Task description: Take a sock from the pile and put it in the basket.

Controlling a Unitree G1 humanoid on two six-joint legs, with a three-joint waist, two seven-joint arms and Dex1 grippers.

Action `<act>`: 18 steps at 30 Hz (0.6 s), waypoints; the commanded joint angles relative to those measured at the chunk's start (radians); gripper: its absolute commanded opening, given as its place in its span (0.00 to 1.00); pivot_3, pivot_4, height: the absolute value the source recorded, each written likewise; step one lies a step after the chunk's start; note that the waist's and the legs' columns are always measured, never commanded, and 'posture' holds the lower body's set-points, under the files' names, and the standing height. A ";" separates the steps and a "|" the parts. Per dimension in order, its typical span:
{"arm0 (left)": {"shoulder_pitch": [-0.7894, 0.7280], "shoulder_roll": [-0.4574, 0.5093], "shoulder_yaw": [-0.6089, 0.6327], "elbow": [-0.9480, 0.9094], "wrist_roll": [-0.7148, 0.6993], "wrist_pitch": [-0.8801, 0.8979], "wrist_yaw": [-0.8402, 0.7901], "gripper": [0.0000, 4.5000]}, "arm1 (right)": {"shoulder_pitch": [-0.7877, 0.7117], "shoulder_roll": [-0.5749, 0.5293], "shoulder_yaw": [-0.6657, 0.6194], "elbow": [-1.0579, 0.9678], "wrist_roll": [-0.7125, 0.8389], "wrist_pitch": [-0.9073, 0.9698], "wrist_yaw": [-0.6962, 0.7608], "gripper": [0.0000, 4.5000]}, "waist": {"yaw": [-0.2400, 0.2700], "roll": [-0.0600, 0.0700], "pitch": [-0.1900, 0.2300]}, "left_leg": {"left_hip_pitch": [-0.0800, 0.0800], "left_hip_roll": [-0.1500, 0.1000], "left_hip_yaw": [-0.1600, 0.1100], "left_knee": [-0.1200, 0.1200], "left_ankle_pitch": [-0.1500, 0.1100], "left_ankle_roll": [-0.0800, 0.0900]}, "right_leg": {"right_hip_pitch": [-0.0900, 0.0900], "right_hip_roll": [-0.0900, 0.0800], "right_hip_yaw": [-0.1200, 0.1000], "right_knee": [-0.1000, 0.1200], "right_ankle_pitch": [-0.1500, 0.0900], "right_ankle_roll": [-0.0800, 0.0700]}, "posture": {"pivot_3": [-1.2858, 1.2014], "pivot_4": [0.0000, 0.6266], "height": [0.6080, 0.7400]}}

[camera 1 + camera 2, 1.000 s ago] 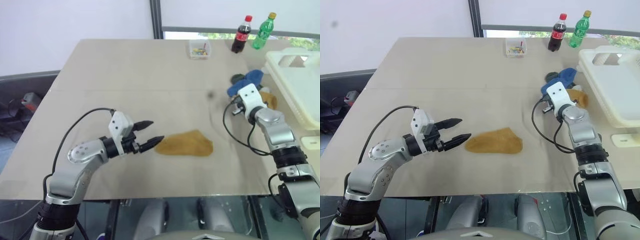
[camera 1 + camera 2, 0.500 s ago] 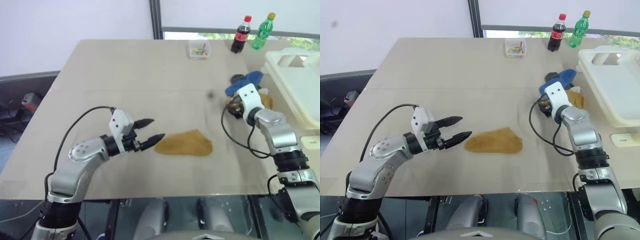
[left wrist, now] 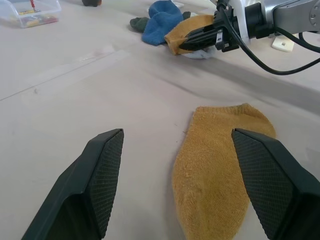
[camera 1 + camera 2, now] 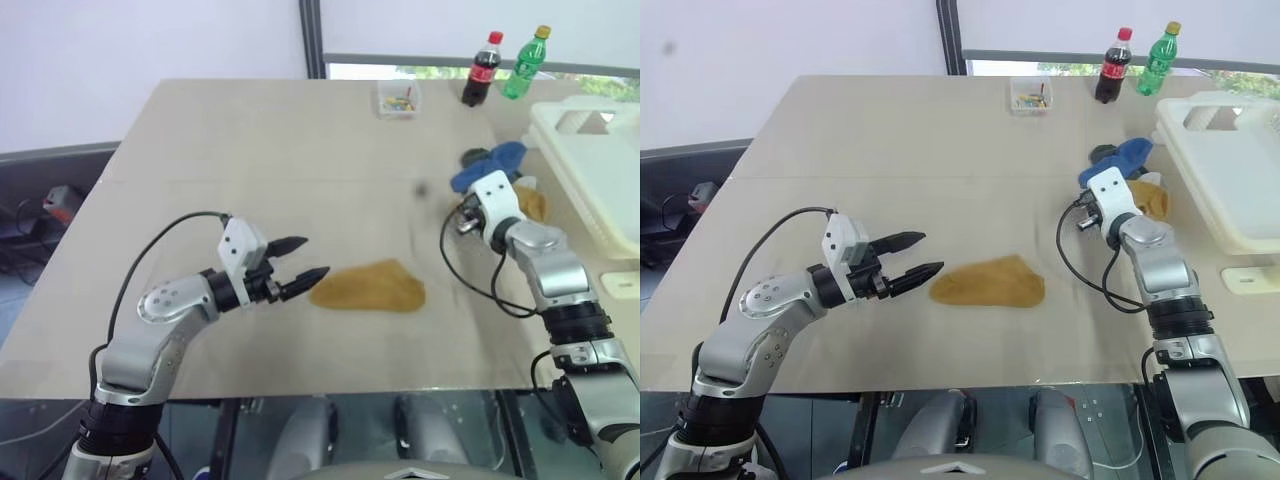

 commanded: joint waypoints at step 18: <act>0.046 -0.014 0.097 0.047 -0.035 0.003 0.046 0.82 | -0.054 0.341 0.088 -0.220 0.185 0.217 0.013 0.01 | -0.004 0.000 0.000 | 0.001 0.000 0.000 0.000 0.000 0.000 | -0.001 0.000 0.000 0.004 0.000 0.000 | 0.52 0.24 1.00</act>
